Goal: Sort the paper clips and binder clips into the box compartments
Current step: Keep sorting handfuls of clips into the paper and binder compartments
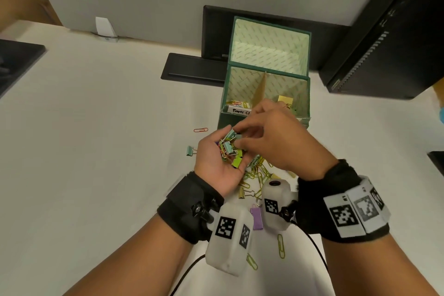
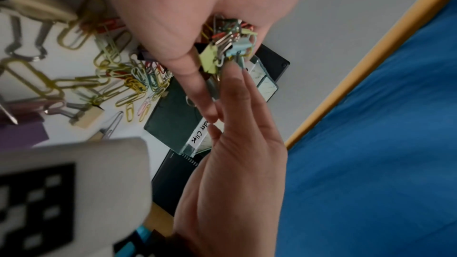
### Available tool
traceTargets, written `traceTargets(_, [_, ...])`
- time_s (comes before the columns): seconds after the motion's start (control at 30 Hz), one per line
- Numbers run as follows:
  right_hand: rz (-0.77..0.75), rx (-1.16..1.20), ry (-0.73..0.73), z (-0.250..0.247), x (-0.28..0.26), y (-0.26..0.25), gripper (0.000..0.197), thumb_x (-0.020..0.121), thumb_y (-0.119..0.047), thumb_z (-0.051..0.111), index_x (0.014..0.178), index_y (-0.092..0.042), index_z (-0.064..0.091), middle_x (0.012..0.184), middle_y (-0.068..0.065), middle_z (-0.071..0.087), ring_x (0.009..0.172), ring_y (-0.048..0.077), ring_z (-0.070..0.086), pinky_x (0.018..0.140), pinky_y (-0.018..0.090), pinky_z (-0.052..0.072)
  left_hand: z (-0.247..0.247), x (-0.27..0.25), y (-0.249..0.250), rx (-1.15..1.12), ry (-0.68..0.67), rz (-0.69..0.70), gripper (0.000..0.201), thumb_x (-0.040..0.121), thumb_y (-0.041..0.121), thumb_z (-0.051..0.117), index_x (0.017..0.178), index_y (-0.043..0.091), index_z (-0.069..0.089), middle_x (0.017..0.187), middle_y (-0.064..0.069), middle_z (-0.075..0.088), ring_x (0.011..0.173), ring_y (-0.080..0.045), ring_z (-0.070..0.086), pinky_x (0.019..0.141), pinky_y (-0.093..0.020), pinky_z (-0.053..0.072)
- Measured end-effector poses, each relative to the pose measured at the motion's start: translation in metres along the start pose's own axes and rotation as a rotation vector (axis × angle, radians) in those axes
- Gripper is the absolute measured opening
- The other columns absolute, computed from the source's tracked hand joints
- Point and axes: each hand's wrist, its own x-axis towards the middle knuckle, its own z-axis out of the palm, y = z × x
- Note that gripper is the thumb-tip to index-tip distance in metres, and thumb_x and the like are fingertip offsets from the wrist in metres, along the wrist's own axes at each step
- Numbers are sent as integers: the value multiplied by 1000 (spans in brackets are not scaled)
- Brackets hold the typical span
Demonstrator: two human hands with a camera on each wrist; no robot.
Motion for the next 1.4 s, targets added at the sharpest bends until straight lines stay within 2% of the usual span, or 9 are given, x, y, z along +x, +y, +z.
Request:
traceTargets(0.33, [32, 187, 81, -11, -5, 6, 14, 83, -35, 74, 95, -30, 79, 99, -12, 63, 98, 7, 56, 84, 28, 48, -3, 0, 0, -33, -46, -19, 45, 99, 26, 39, 106, -7, 70, 105, -23, 67, 95, -30, 68, 93, -48, 50])
traceTargets(0.5, [33, 340, 150, -26, -5, 10, 10, 87, -29, 72, 94, -24, 76, 84, -17, 71, 82, -10, 64, 71, 3, 44, -1, 1, 1, -74, -50, -22, 41, 100, 25, 39, 112, -5, 63, 109, -23, 69, 98, -35, 69, 90, -50, 52])
traceTargets(0.7, [133, 283, 531, -52, 5, 32, 11, 89, -30, 70, 99, -28, 72, 90, -19, 69, 84, -4, 66, 81, 20, 55, -2, 1, 1, -106, -51, -49, 43, 98, 24, 40, 106, -7, 69, 106, -25, 69, 93, -37, 70, 85, -50, 54])
traceTargets(0.77, [214, 143, 470, -54, 8, 42, 17, 89, -30, 69, 106, -26, 73, 99, -11, 71, 87, 0, 63, 85, 26, 53, -2, 0, 1, -108, -51, -60, 44, 98, 25, 41, 104, -8, 70, 107, -24, 69, 93, -36, 70, 85, -49, 54])
traceTargets(0.87, [269, -26, 319, -42, 7, 42, 27, 89, -30, 68, 116, -27, 71, 125, -2, 66, 111, 17, 59, 97, 37, 48, -2, 1, 1, -103, -40, -59, 44, 98, 24, 41, 103, -8, 70, 107, -24, 69, 92, -37, 70, 85, -50, 54])
traceTargets(0.97, [113, 101, 368, -31, 2, 23, 20, 92, -27, 66, 110, -25, 73, 113, -10, 68, 102, 4, 59, 87, 15, 43, -1, 2, 1, -81, -19, -38, 41, 99, 23, 40, 108, -7, 66, 106, -25, 69, 91, -36, 70, 85, -50, 54])
traceTargets(1.07, [45, 208, 194, -22, -1, 4, 16, 92, -25, 66, 105, -24, 75, 95, -14, 71, 84, -5, 63, 71, 1, 42, 0, 1, -2, -18, -27, -12, 38, 99, 21, 37, 106, -5, 64, 99, -22, 71, 89, -32, 71, 87, -47, 54])
traceTargets(1.23, [-49, -62, -35, -10, 3, -4, 18, 88, -35, 69, 105, -33, 75, 99, -7, 66, 96, 12, 55, 83, 33, 47, -2, 0, -4, 87, -20, 45, 35, 98, 16, 36, 112, -1, 63, 100, -20, 68, 94, -30, 67, 87, -45, 54])
traceTargets(1.4, [-23, -37, -26, -8, 3, -4, 11, 87, -34, 71, 95, -29, 77, 90, -9, 59, 86, 9, 53, 74, 29, 47, 0, -1, -2, 45, -11, 3, 36, 98, 23, 40, 110, -2, 64, 105, -21, 68, 97, -30, 67, 90, -46, 52])
